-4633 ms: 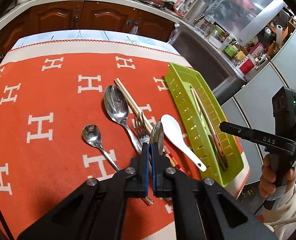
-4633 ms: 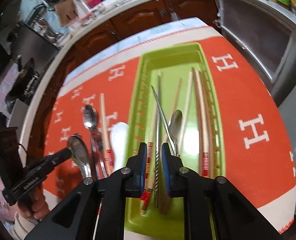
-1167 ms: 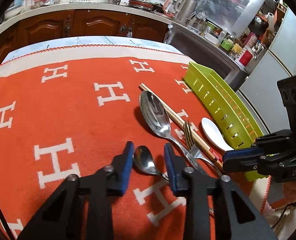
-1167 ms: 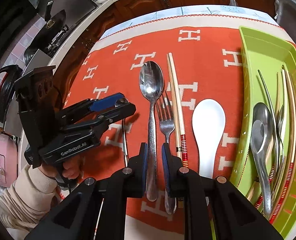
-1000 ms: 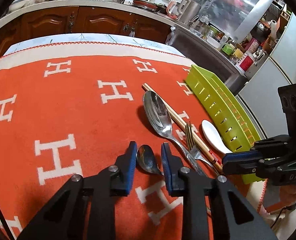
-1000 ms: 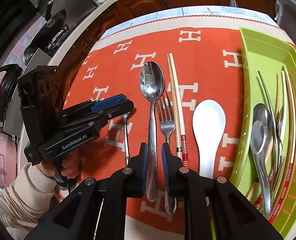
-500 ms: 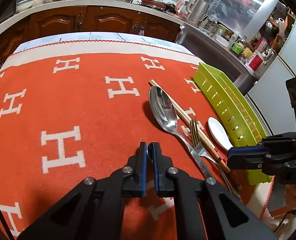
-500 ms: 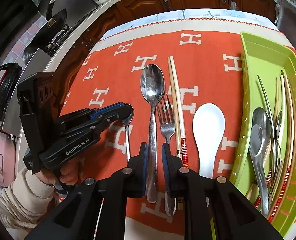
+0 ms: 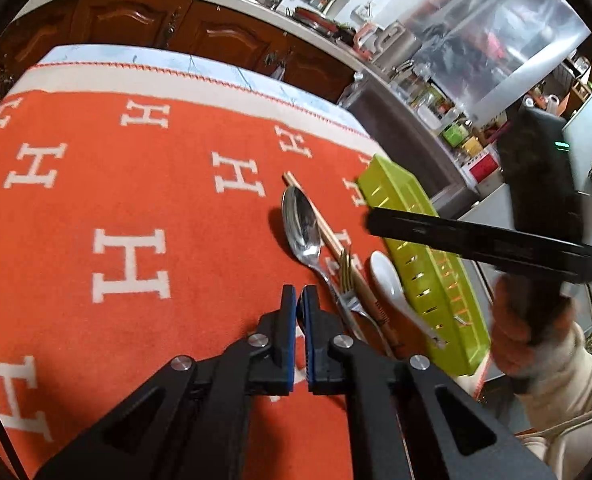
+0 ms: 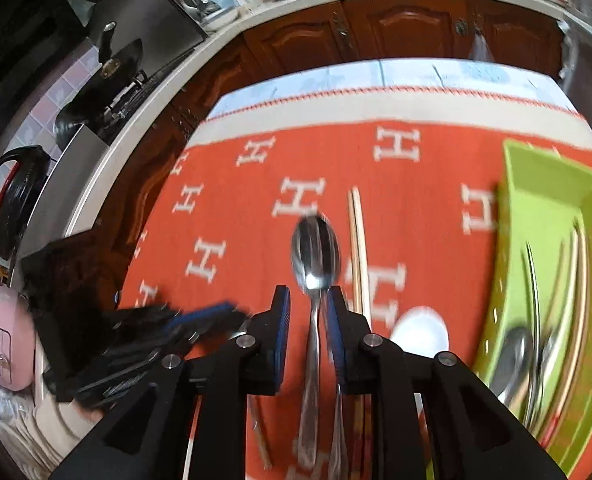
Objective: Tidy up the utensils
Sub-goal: 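Carry both steel spoons into the green tray and open both tools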
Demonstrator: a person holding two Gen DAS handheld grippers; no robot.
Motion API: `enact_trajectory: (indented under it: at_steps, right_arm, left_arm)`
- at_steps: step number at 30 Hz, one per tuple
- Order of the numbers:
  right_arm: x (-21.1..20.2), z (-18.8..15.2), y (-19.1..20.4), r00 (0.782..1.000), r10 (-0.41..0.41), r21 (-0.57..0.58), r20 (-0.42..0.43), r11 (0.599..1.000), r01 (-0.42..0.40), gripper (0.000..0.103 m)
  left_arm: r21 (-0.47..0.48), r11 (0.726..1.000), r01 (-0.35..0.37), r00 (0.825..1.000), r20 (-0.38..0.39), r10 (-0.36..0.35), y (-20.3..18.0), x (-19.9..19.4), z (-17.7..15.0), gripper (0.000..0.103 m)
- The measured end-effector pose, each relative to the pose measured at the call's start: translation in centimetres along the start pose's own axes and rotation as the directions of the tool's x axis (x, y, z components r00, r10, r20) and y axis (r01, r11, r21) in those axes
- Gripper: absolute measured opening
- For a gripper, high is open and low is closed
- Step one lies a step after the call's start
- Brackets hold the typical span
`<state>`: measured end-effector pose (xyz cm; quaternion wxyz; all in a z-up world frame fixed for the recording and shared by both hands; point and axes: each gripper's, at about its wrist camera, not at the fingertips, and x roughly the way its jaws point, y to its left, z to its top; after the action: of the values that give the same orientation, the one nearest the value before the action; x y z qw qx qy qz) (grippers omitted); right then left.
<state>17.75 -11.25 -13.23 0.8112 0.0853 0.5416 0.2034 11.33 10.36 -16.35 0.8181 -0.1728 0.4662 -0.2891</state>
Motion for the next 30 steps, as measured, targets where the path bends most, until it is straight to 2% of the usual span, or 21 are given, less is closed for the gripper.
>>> enact_trajectory:
  at_steps: [6,16,20,23,26,30]
  right_arm:
    - [3.5,2.3,-1.0,0.999,0.015,0.0,-0.047,1.0,-0.015,0.019]
    - [7.3,2.2,-1.5,0.994,0.007,-0.038,-0.113,0.999,-0.012,0.019]
    - [8.0,2.3,-0.9,0.994,0.009,-0.051,-0.106,0.999,-0.014,0.019]
    - [7.7,2.1,-0.2,0.997,0.006,-0.077,-0.083,0.997,-0.012,0.005]
    - [6.7,1.6,0.4,0.999,0.018,-0.099,-0.043,0.995,-0.022,0.002]
    - [4.9,0.9,0.6,0.996,0.086,-0.093,0.012,0.992,-0.085,0.002]
  left_arm:
    - [-0.02,1.0,0.019,0.999,0.03,-0.019,-0.1,-1.7,0.4,0.001]
    - [-0.052,0.998,0.026,0.999,0.028,-0.024,0.4,-2.0,0.5,0.001]
    - [-0.053,0.998,0.027,0.999,0.03,-0.025,0.4,-2.0,0.5,0.001]
    - [-0.052,0.998,0.031,0.999,0.04,-0.029,0.2,-2.2,0.8,0.001]
    - [-0.053,0.998,0.032,0.998,0.047,-0.029,0.1,-2.6,0.9,0.001]
    - [-0.052,0.998,0.034,0.998,0.06,-0.031,-0.2,-3.4,1.0,0.001]
